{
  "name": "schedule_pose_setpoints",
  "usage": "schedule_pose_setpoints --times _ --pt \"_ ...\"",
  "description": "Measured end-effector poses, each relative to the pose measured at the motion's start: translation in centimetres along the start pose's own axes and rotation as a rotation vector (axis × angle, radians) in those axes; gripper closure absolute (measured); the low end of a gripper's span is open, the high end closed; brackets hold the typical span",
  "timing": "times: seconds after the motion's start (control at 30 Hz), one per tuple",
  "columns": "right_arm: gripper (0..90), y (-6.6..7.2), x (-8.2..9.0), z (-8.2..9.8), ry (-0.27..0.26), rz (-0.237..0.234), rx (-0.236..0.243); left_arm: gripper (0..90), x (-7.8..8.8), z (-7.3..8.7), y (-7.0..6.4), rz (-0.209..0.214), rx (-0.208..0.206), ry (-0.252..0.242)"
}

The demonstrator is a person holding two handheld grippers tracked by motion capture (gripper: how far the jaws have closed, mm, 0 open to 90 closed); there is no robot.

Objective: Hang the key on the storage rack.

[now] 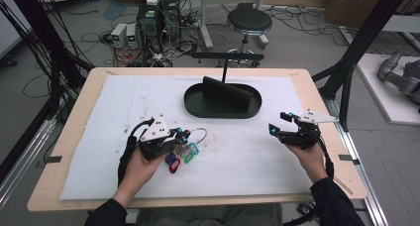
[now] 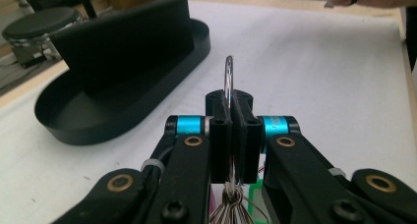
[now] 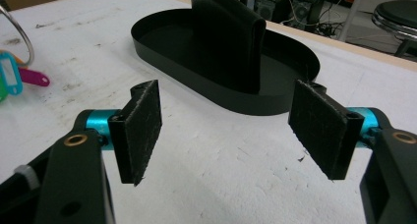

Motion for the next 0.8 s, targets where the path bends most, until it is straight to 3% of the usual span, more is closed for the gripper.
schedule_pose_setpoints --times 0.3,0.67,0.8 --pt "28.9 -0.2 0.2 0.2 0.000 0.005 -0.012 86.3 0.3 -2.3 1.3 -0.015 -0.001 -0.070" --pt "28.9 -0.5 0.6 0.3 -0.006 0.012 -0.017 86.3 -0.2 -4.5 2.4 -0.053 -0.036 -0.112" --pt "28.9 -0.5 0.6 0.3 -0.007 0.012 -0.017 86.3 -0.6 -5.2 2.9 -0.063 -0.032 -0.127"
Point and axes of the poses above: each handheld gripper's, and its own axes: x roughly backward along the jaws, z roughly out of its underside, y roughly to its left, the point moved 2 cm from there along -x, roughly forward along the jaws, and after that the axes turned 3 degrees about -x, right-handed, at the moved point
